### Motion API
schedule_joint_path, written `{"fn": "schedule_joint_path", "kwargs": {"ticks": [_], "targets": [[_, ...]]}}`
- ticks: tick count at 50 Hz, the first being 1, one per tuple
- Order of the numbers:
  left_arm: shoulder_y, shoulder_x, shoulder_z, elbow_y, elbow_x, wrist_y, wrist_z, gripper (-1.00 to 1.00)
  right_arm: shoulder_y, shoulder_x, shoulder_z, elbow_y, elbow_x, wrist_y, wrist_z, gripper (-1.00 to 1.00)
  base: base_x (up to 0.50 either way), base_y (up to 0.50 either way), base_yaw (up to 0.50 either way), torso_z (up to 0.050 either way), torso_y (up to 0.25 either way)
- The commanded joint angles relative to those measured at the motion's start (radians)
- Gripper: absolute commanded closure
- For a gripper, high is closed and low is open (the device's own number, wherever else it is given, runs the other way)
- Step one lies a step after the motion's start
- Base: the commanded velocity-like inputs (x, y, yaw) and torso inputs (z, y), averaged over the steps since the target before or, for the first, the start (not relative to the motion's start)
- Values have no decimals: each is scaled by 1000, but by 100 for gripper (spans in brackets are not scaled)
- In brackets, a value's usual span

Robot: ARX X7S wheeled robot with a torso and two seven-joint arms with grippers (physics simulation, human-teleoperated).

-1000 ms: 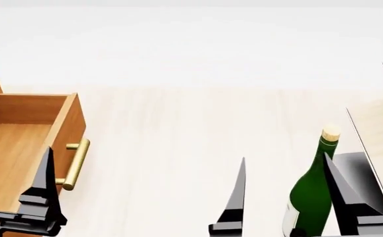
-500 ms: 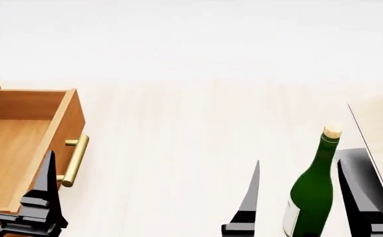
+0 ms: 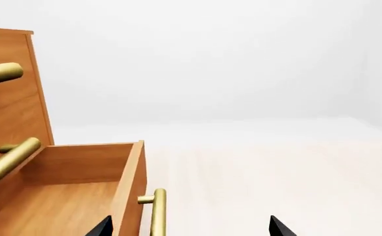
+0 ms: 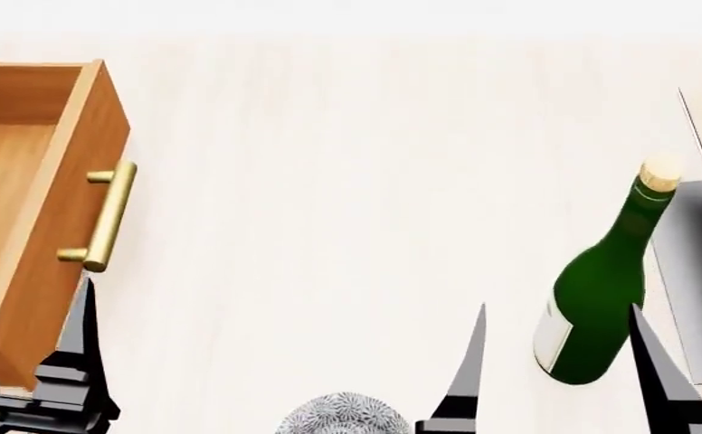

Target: Put the bowl on top of the cabinet.

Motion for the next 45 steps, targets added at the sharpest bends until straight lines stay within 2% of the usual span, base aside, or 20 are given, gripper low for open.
{"fn": "schedule_joint_path", "kwargs": {"ticks": [1,19,22,28,34,36,37,40,45], "targets": [[15,8,-5,7,33,33,18,-100,-5,-12,20,1,-9,-7,-23,-100,0,0,0,0,-250],[31,-9,25,9,48,62,18,-100,-13,-3,15,13,0,-25,-17,-100,0,0,0,0,-250],[14,-1,6,13,8,12,13,-100,-14,-1,16,10,1,-23,-15,-100,0,0,0,0,-250],[-23,-41,51,44,31,-59,22,-100,-19,5,17,12,2,-29,-13,-100,0,0,0,0,-36],[-124,-131,160,127,38,-171,107,-100,-23,13,9,17,-8,-35,-11,-100,0,0,0,0,0],[-126,-131,160,128,37,-173,107,-100,-23,14,8,17,-7,-36,-10,-100,0,0,0,0,0],[-180,-161,202,128,30,-197,157,-100,-25,16,10,21,-9,-38,-9,-100,0,0,0,0,0],[-263,-189,298,75,85,-207,191,-100,-26,18,13,26,-11,-38,-5,-100,0,0,0,0,0],[-336,-221,401,50,88,-238,279,-100,-26,23,9,26,-19,-34,0,-100,0,0,0,0,0]]}}
